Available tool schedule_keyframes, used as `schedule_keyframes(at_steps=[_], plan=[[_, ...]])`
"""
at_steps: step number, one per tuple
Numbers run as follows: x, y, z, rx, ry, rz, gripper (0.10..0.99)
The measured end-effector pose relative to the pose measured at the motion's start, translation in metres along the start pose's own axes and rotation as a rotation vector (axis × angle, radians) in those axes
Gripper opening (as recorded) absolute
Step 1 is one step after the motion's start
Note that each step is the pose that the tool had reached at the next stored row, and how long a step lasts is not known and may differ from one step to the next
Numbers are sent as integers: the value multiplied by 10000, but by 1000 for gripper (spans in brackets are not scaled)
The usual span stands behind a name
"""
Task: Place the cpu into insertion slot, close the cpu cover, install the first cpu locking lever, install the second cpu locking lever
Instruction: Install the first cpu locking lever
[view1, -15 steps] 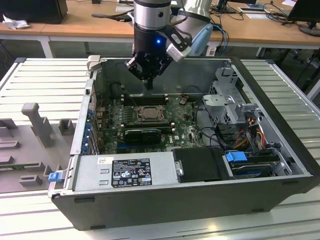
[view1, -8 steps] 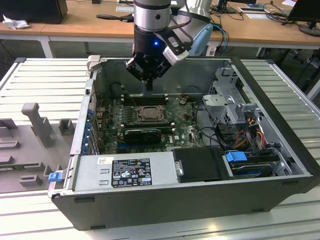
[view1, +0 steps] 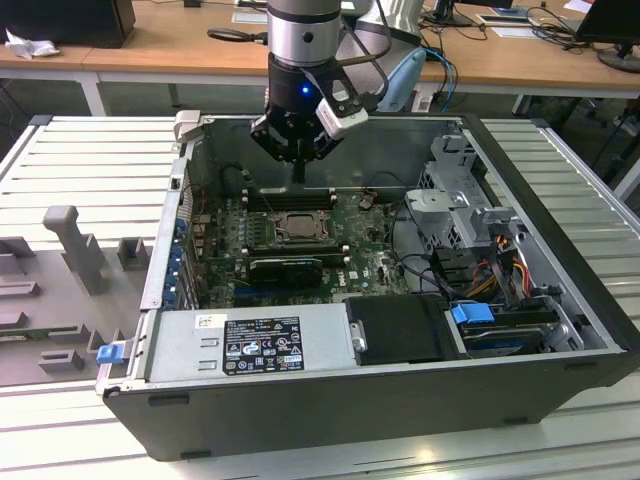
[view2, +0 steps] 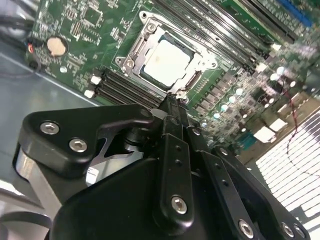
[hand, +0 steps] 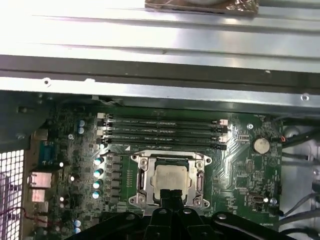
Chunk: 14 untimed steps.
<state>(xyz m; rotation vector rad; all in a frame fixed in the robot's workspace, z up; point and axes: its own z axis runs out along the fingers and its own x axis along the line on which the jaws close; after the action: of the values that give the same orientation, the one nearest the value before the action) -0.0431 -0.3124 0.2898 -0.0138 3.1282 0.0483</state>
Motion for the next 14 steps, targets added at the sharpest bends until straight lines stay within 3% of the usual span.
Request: schedule_keyframes(at_steps=[2,7,11,14], plan=[[0,0,1,4,-7,273,106],[6,0,2,3,-11,317,106],[64,1,3,2,-12,334,106],[66,1,9,9,-24,766,106]])
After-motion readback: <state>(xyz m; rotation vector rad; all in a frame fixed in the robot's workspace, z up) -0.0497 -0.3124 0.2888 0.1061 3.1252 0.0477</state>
